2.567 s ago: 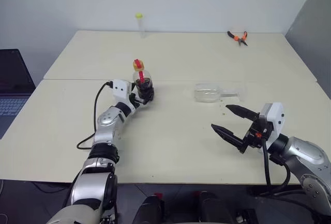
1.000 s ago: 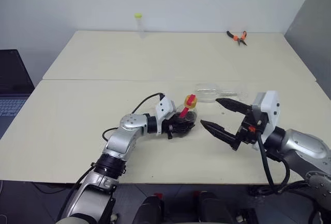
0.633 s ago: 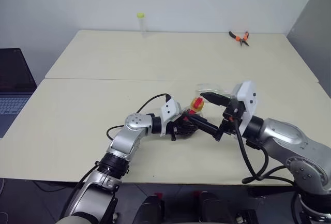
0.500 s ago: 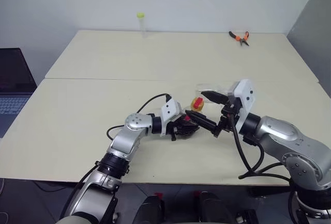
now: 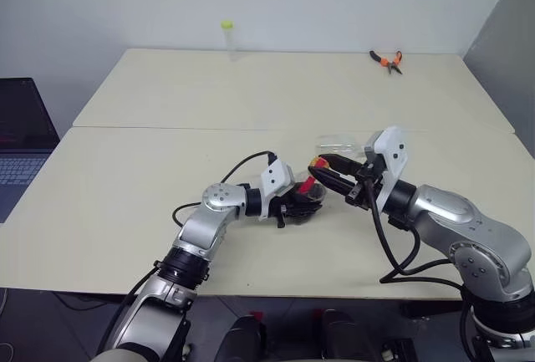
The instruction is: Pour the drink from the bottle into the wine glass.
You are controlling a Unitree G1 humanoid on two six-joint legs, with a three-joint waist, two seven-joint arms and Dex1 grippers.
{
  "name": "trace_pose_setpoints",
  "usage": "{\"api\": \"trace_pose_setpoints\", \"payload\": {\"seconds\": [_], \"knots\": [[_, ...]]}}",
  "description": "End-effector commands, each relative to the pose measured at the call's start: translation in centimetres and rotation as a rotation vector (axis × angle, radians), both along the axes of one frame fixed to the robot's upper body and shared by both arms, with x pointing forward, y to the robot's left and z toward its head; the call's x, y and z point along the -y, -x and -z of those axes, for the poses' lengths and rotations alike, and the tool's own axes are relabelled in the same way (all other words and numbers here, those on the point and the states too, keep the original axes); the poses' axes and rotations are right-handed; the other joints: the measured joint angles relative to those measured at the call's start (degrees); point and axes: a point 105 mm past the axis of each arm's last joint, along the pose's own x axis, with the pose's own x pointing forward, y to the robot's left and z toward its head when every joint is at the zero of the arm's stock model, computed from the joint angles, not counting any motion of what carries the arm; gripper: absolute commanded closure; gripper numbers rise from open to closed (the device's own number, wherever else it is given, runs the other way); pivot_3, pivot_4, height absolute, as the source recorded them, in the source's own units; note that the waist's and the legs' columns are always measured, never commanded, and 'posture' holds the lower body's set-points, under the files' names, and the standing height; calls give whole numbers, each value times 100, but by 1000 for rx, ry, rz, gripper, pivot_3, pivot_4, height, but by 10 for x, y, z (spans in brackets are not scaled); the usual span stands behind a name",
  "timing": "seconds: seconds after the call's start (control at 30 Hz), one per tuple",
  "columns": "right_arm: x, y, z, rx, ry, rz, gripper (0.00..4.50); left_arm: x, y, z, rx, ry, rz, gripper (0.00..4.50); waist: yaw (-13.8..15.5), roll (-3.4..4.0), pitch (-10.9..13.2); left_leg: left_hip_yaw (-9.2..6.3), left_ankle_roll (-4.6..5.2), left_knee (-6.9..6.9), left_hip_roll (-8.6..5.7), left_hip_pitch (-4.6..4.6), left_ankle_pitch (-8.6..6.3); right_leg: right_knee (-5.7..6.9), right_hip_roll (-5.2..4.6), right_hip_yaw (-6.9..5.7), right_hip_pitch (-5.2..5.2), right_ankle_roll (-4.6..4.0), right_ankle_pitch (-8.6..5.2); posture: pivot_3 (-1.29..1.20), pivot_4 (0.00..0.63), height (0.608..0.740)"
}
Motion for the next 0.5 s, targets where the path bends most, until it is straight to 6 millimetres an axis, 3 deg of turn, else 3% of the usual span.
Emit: {"api": "trace_pose_setpoints", "payload": {"seconds": [0.03, 0.17, 0.33, 0.5], "knots": [[6, -4, -13, 66, 21, -7, 3271, 10, 11, -4, 19, 12, 62, 3097, 0, 0, 0, 0, 0, 0, 0, 0, 0, 0, 0, 1, 0, 0, 0, 0, 150, 740], [11, -15, -17, 108, 69, -124, 3271, 13, 18, -12, 14, 44, 93, 3301, -10, 0, 1, 2, 0, 0, -2, -1, 0, -1, 0, 0, 0, 0, 0, 0, 150, 740], [21, -40, -2, 159, 403, -447, 3272, 12, 35, -20, 1, 56, 157, 3473, -82, 9, 8, 14, 3, -4, 2, 8, -1, 1, 9, 7, -3, 0, 0, 0, 150, 740], [19, -49, -11, 201, 549, -635, 3272, 10, 37, -19, 13, 45, 145, 3494, -103, 9, 8, 7, 1, -11, 11, 8, 0, -5, 11, 2, -5, -1, 0, 0, 150, 740]]}}
